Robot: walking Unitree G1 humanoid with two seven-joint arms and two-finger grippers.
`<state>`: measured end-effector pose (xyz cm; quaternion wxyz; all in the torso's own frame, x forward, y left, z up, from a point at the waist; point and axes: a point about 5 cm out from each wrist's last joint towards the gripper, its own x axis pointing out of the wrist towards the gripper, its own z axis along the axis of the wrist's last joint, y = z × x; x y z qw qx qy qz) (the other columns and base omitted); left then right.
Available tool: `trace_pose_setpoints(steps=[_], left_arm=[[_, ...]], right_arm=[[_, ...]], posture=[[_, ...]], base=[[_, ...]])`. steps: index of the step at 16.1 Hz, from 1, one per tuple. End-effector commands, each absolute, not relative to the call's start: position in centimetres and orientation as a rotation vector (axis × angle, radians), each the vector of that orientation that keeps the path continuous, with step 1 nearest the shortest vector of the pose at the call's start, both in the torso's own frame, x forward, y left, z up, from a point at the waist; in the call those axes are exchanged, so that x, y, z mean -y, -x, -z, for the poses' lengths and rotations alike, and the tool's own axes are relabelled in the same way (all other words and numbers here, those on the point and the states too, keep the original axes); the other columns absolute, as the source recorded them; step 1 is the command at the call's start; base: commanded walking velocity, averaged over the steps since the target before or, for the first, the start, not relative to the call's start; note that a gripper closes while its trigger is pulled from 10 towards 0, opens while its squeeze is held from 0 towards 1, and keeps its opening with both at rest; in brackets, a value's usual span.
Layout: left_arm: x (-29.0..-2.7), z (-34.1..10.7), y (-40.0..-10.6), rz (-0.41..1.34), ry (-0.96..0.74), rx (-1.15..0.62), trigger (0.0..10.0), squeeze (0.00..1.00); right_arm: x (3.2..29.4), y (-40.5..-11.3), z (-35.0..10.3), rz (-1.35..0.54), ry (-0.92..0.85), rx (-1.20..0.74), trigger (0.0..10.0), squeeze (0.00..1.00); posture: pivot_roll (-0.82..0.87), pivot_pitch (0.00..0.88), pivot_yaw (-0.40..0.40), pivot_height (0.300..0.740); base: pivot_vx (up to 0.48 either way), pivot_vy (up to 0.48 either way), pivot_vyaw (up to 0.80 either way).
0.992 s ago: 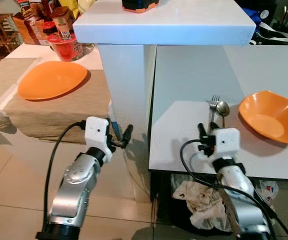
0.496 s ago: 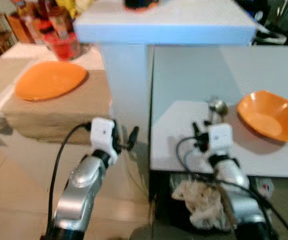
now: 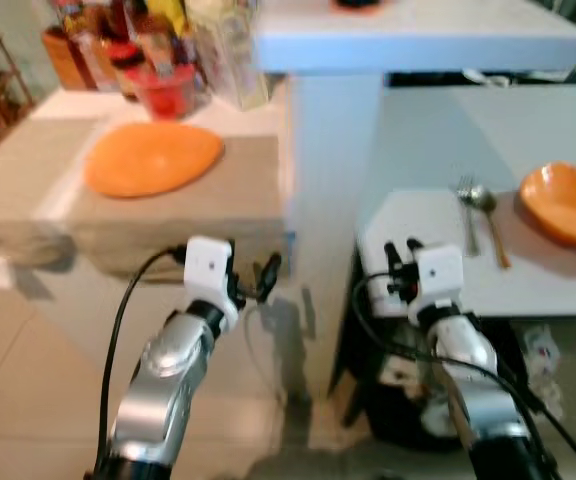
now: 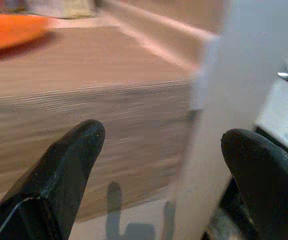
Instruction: Setting the table
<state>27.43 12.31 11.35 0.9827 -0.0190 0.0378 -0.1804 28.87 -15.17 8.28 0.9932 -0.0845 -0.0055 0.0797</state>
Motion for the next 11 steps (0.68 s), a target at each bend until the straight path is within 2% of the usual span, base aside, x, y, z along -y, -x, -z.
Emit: trace_pose_setpoints(steps=[1, 7, 11], left_arm=[[-13.0, -11.5, -27.4, 0.34, 0.027, -0.072, 10.0, 0.0], [-13.7, -11.5, -28.0, 0.264, 0.023, -0.061, 10.0, 0.0], [-13.2, -11.7, -28.0, 0.254, 0.016, -0.045, 10.0, 0.0]], right_arm=[[14.4, -29.0, -8.5, -0.182, 0.167, 0.024, 10.0, 0.0], [14.4, -29.7, -8.7, -0.188, 0.174, 0.024, 10.0, 0.0], [14.3, -30.2, -8.9, -0.199, 0.179, 0.02, 10.0, 0.0]], posture=[[-0.06, 0.0, 0.036, 0.736], [-0.05, 0.0, 0.031, 0.736], [-0.05, 0.0, 0.021, 0.736]], base=[[0.0, 0.465, 0.0], [0.0, 0.476, 0.0], [0.0, 0.0, 0.0]])
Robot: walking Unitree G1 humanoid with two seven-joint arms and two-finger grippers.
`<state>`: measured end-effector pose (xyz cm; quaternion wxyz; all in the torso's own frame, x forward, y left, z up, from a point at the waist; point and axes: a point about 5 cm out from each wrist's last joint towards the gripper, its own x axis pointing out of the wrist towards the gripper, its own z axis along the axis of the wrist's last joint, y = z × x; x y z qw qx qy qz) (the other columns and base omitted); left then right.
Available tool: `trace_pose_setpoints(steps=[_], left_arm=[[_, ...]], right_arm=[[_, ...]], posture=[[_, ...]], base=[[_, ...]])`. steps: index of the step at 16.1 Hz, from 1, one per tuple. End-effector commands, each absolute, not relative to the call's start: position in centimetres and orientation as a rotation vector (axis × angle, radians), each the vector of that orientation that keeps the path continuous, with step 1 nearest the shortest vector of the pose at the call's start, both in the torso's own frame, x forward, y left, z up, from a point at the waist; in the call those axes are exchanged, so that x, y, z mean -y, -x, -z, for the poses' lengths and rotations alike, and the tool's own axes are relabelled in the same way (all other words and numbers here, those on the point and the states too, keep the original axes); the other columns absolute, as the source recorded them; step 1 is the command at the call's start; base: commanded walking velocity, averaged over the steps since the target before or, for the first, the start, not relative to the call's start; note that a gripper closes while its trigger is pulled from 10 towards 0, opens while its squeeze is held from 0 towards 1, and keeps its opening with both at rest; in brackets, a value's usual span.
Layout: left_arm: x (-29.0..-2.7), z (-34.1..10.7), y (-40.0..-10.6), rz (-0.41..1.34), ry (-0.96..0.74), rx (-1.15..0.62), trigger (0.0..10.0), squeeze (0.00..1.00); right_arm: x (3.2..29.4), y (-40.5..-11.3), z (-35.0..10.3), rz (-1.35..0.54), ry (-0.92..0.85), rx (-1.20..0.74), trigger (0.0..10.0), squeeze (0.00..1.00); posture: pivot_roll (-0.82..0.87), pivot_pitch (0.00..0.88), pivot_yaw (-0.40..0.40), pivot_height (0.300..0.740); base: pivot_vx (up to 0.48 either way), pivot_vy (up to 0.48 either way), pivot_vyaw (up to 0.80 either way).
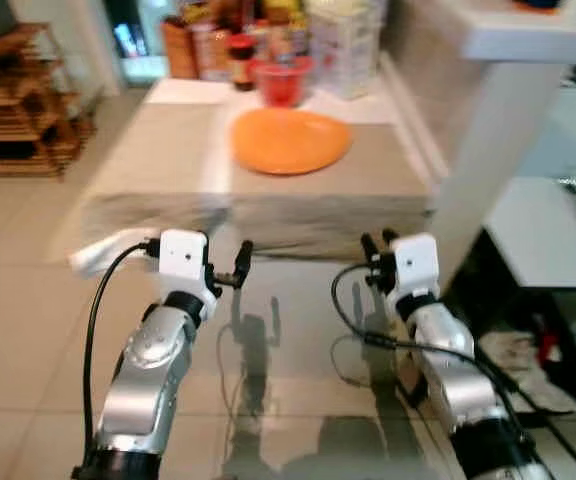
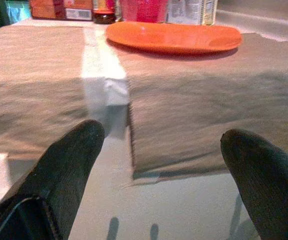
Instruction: Setting the table
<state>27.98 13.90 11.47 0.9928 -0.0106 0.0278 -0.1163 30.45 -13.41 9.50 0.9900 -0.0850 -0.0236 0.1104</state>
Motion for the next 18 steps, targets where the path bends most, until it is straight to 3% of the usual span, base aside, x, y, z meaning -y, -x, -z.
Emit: trace_pose_setpoints(steps=[1, 4, 5, 7, 18], left_arm=[[-13.0, -11.9, -28.0, 0.262, 0.021, -0.04, 10.0, 0.0], [-12.8, -12.4, -28.2, 0.272, 0.028, -0.01, 10.0, 0.0], [-12.7, -12.4, -28.3, 0.273, 0.019, -0.008, 10.0, 0.0], [-12.7, -12.4, -28.4, 0.267, 0.015, -0.008, 10.0, 0.0], [-12.3, -12.6, -28.3, 0.281, -0.031, 0.007, 10.0, 0.0]], right_arm=[[14.1, -30.3, -8.9, -0.205, 0.183, 0.02, 10.0, 0.0], [14.0, -30.8, -9.2, -0.205, 0.202, 0.027, 10.0, 0.0], [14.0, -30.9, -9.3, -0.208, 0.202, 0.034, 10.0, 1.0], [14.0, -31.0, -9.3, -0.204, 0.209, 0.03, 10.0, 1.0], [13.6, -31.4, -9.0, -0.218, 0.251, 0.037, 10.0, 1.0]], posture=[[-0.04, 0.0, 0.02, 0.736], [-0.04, 0.0, 0.018, 0.736], [-0.04, 0.0, 0.016, 0.736], [-0.04, 0.0, 0.014, 0.736], [-0.03, 0.0, 0.013, 0.736]], base=[[0.0, 0.0, 0.0], [0.363, 0.314, 0.0], [0.289, 0.386, 0.0], [0.124, 0.427, 0.0], [0.0, 0.0, 0.0]])
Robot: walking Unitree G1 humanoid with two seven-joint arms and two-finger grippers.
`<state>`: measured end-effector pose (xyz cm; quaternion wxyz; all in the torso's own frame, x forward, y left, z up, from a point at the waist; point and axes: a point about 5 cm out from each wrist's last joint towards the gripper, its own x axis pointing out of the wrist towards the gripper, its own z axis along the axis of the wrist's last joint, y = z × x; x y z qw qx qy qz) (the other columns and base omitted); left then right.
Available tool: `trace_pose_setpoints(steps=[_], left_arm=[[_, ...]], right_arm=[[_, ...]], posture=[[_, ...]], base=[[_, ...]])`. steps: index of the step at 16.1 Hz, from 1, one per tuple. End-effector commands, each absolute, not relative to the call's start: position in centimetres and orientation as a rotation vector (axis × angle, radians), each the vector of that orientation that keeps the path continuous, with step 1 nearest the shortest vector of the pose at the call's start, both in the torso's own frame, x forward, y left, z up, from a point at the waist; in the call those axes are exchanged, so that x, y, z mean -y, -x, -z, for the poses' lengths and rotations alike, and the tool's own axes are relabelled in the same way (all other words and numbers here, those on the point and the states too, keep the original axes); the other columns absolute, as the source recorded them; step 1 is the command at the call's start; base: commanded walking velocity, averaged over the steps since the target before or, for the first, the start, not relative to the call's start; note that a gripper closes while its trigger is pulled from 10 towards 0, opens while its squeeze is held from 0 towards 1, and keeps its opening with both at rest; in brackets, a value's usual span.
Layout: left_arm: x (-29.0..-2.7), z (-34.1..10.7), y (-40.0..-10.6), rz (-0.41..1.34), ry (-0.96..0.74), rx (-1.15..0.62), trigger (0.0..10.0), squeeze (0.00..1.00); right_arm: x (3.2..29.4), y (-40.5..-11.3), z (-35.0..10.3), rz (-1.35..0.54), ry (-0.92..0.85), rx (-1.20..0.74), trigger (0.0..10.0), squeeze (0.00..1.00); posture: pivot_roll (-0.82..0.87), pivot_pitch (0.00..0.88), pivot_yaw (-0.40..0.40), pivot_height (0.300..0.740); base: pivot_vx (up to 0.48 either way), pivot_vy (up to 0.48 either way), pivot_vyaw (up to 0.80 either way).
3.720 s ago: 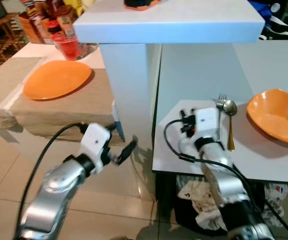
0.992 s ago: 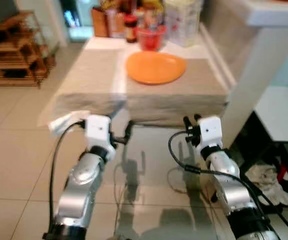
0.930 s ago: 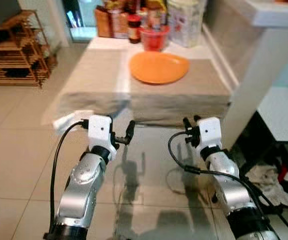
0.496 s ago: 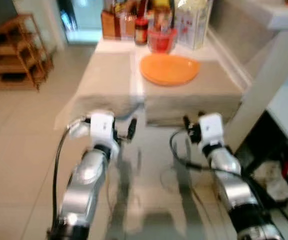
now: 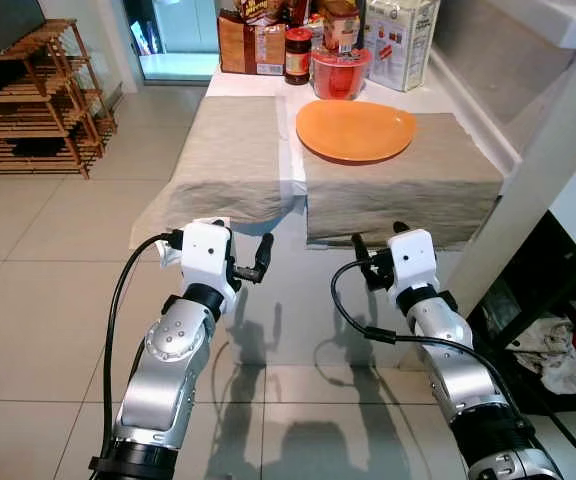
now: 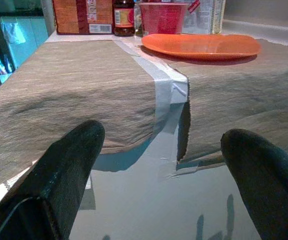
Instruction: Setting the table
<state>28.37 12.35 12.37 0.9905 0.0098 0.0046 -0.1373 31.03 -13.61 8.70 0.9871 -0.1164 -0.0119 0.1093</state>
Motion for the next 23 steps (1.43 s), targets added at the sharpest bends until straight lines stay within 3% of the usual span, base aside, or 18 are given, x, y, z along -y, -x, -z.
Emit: trace_pose_setpoints(steps=[1, 2, 3, 9, 10, 11, 14, 19, 23], left_arm=[[-12.3, -12.6, -28.2, 0.283, -0.032, 0.005, 10.0, 0.0], [-12.3, -12.5, -28.2, 0.283, -0.033, 0.004, 10.0, 0.0], [-12.3, -12.5, -28.2, 0.284, -0.039, 0.002, 10.0, 0.0], [-12.1, -12.4, -28.3, 0.309, -0.018, -0.01, 10.0, 0.0], [-12.0, -12.6, -28.4, 0.325, -0.021, -0.006, 10.0, 0.0], [-11.8, -12.9, -28.5, 0.335, -0.026, 0.004, 10.0, 0.0], [-11.6, -13.9, -28.7, 0.364, -0.036, 0.054, 10.0, 0.0], [-13.7, -13.4, -29.3, 0.292, -0.015, 0.036, 10.0, 0.0], [-13.6, -13.6, -29.2, 0.371, -0.049, 0.035, 10.0, 0.0]], right_arm=[[13.6, -31.4, -8.9, -0.212, 0.258, 0.026, 10.0, 0.85], [13.7, -31.4, -8.8, -0.208, 0.258, 0.023, 10.0, 0.0], [13.8, -31.4, -9.0, -0.197, 0.244, 0.039, 10.0, 1.0], [14.0, -31.6, -9.7, -0.179, 0.275, 0.082, 10.0, 1.0], [14.1, -31.7, -9.9, -0.167, 0.298, 0.087, 10.0, 0.92], [14.1, -31.8, -10.6, -0.151, 0.312, 0.133, 10.0, 0.0], [14.5, -32.1, -13.1, -0.09, 0.301, 0.255, 10.0, 0.0], [16.1, -31.5, -11.7, -0.044, 0.189, 0.162, 10.0, 0.0], [16.1, -30.0, -11.3, -0.083, 0.175, 0.147, 10.0, 0.0]], posture=[[-0.03, 0.0, 0.015, 0.736], [-0.03, 0.0, 0.015, 0.736], [-0.03, 0.0, 0.017, 0.736], [-0.04, 0.0, 0.018, 0.736], [-0.04, 0.0, 0.017, 0.736], [-0.04, 0.0, 0.016, 0.736], [-0.04, 0.0, 0.017, 0.736], [-0.05, 0.0, 0.018, 0.736], [-0.05, 0.0, 0.029, 0.736]], base=[[0.0, 0.0, 0.0], [0.0, 0.0, 0.0], [0.0, 0.0, 0.0], [0.0, 0.0, 0.0], [0.0, 0.0, 0.0], [0.0, 0.0, 0.0], [0.0, 0.0, 0.0], [0.0, 0.0, 0.0], [0.0, 0.0, 0.0]])
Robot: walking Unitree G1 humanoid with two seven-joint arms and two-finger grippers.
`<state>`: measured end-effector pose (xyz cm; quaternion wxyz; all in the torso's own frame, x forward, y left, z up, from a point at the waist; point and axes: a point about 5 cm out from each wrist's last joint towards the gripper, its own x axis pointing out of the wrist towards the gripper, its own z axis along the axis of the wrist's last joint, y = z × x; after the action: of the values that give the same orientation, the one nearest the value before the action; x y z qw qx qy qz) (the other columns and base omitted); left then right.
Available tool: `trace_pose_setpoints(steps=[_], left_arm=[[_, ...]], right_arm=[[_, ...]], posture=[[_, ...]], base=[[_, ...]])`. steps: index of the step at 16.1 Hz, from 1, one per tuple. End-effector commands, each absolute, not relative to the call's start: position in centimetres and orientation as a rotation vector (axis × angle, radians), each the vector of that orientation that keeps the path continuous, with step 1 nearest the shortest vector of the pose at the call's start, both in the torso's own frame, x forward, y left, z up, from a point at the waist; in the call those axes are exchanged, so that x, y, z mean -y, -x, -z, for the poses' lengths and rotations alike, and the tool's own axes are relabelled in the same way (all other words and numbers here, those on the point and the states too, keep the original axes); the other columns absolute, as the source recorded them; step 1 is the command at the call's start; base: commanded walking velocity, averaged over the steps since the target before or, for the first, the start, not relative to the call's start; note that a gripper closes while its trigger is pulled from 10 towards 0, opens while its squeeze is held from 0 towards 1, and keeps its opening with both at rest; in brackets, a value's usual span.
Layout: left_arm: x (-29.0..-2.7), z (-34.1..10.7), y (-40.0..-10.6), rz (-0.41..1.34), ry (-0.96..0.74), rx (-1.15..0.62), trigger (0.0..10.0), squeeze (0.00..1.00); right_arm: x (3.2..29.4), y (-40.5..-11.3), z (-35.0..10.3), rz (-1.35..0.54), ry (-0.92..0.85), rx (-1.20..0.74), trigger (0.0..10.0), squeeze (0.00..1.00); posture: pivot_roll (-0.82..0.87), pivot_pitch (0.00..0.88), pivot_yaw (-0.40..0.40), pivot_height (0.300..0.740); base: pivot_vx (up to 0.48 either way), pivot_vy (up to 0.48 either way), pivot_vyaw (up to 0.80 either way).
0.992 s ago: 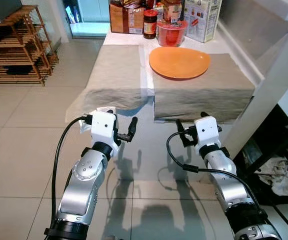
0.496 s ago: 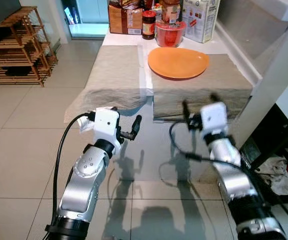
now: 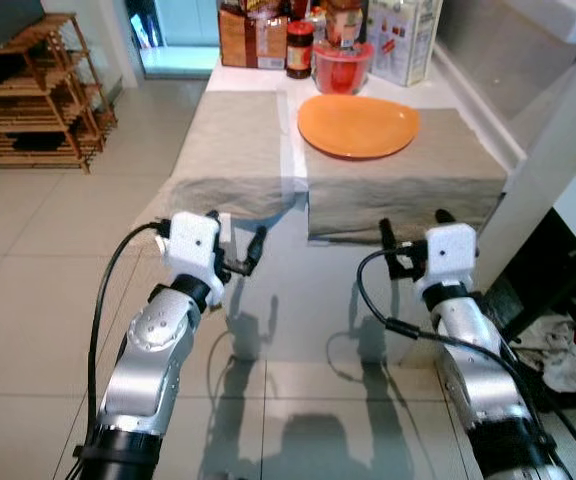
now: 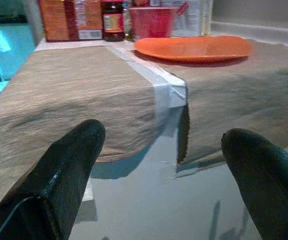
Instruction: Setting the table
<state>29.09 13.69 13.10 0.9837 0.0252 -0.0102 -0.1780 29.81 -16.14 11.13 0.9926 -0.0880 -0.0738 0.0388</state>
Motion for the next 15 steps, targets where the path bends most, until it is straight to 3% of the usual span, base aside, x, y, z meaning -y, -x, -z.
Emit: trace_pose_setpoints(steps=[1, 4, 7, 9, 12, 15], left_arm=[[-13.6, -13.5, -29.2, 0.374, -0.048, 0.03, 10.0, 0.0], [-16.4, -12.1, -28.3, 0.266, 0.031, -0.036, 10.0, 0.0], [-18.4, -7.9, -24.7, 0.212, 0.034, -0.168, 10.0, 0.0], [-18.2, -7.1, -23.5, 0.224, 0.041, -0.199, 10.0, 0.0], [-16.9, -10.0, -25.1, 0.257, 0.051, -0.063, 10.0, 0.0], [-15.3, -13.6, -26.3, 0.321, 0.027, 0.097, 10.0, 0.0]], right_arm=[[16.4, -29.4, -11.0, -0.075, 0.16, 0.131, 10.0, 0.0], [18.6, -26.5, -9.5, -0.03, 0.17, 0.057, 10.0, 0.0], [18.8, -25.2, -8.8, -0.053, 0.189, 0.035, 10.0, 0.0], [18.6, -24.8, -8.7, -0.082, 0.185, 0.024, 10.0, 0.0], [18.2, -25.2, -9.2, -0.11, 0.206, 0.047, 10.0, 0.0], [17.8, -26.1, -10.6, -0.093, 0.253, 0.145, 10.0, 0.0]], posture=[[-0.05, 0.0, 0.031, 0.736], [-0.06, 0.0, 0.046, 0.736], [-0.08, 0.0, 0.06, 0.736], [-0.08, 0.0, 0.055, 0.736], [-0.07, 0.0, 0.047, 0.736], [-0.07, 0.0, 0.049, 0.736]], base=[[0.0, 0.0, 0.0], [0.0, 0.0, 0.0], [0.0, 0.0, 0.0], [0.0, 0.0, 0.0], [0.0, 0.0, 0.0], [0.48, 0.0, 0.0]])
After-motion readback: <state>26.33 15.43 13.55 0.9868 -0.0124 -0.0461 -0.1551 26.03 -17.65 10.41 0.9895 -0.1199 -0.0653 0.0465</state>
